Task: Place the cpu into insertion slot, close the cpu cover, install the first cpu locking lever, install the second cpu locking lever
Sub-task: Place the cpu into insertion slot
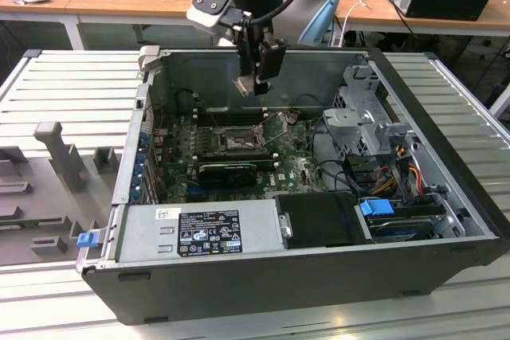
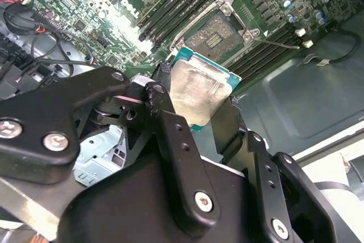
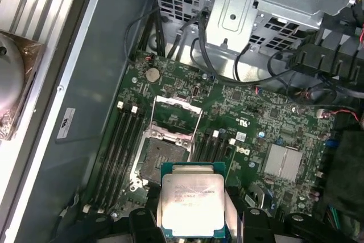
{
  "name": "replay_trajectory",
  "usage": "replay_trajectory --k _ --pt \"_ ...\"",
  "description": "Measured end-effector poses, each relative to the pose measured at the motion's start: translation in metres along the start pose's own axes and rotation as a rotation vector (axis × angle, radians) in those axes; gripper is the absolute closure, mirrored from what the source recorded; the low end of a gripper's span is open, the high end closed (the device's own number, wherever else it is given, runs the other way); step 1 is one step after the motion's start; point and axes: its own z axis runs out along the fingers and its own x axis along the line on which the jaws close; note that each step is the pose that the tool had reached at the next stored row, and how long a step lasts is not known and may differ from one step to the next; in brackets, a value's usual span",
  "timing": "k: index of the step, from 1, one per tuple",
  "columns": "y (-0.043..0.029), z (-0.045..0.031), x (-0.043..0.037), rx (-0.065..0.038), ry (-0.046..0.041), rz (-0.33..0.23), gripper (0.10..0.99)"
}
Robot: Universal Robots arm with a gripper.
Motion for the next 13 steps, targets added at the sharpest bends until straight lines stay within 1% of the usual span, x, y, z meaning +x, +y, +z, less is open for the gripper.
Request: replay_trajectory --k 2,3,5,7,13 --pt "0.0000 0.0004 0.0000 0.000 -0.0013 0.015 0.561" --pt "0.0000 0.0006 0.0000 0.000 -0.0034 0.039 0.561" --pt "-0.0001 0.0008 0.0000 -0.001 -0.0056 0.067 0.561" --pt "-0.0001 0.0011 0.0000 -0.002 -0.0099 0.121 0.561" --pt "-0.0001 0.0017 0.0000 -0.003 -0.0168 0.208 0.561"
